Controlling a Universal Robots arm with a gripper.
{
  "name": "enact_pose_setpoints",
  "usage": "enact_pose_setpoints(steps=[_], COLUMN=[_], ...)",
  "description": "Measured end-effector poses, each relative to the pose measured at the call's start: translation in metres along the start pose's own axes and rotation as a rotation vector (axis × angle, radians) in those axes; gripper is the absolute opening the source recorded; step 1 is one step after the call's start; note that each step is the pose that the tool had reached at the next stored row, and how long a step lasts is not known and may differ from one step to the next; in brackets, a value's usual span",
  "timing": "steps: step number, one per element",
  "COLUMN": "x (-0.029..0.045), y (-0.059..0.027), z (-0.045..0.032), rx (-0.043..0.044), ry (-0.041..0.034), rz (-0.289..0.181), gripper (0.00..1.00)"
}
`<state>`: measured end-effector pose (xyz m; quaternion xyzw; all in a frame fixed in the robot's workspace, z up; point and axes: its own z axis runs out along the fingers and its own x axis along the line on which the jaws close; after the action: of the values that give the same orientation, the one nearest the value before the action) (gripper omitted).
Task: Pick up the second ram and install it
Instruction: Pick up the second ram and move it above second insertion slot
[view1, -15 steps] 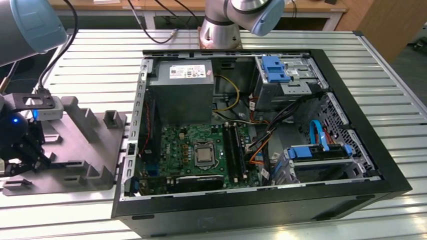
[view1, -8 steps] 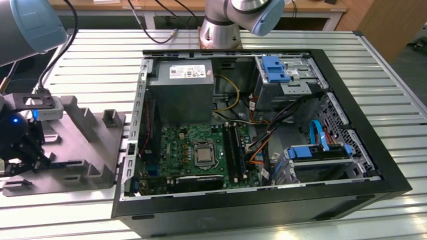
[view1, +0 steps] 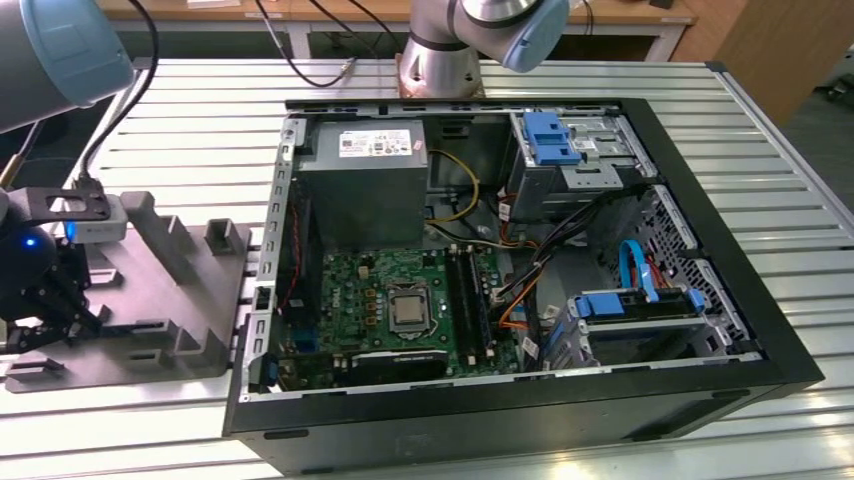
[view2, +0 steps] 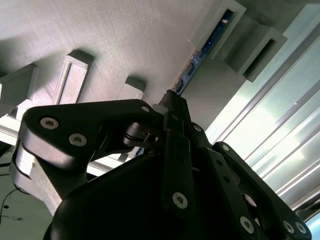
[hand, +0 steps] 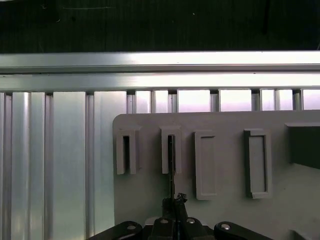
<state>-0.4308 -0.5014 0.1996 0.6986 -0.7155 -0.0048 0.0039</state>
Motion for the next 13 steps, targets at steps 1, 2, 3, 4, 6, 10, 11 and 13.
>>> enact_pose_setpoints(steps=[1, 2, 3, 4, 6, 10, 11, 13], x=[0.0000, 0.0000, 0.0000, 0.0000, 0.0000, 0.0000, 0.0000, 0.0001], y=[0.0000, 0.0000, 0.0000, 0.0000, 0.0000, 0.0000, 0.0000, 0.0000], z=[0.0000, 0.0000, 0.0000, 0.0000, 0.0000, 0.0000, -0.0001, -0.0032], rx=[0.0000, 0.0000, 0.0000, 0.0000, 0.0000, 0.0000, 0.0001, 0.0000], ry=[0.0000, 0.0000, 0.0000, 0.0000, 0.0000, 0.0000, -0.0001, 0.0000], rz=[0.000, 0.000, 0.001, 0.001, 0.001, 0.002, 0.002, 0.002], gripper=[0.11, 0.11, 0.11, 0.11, 0.11, 0.11, 0.11, 0.11])
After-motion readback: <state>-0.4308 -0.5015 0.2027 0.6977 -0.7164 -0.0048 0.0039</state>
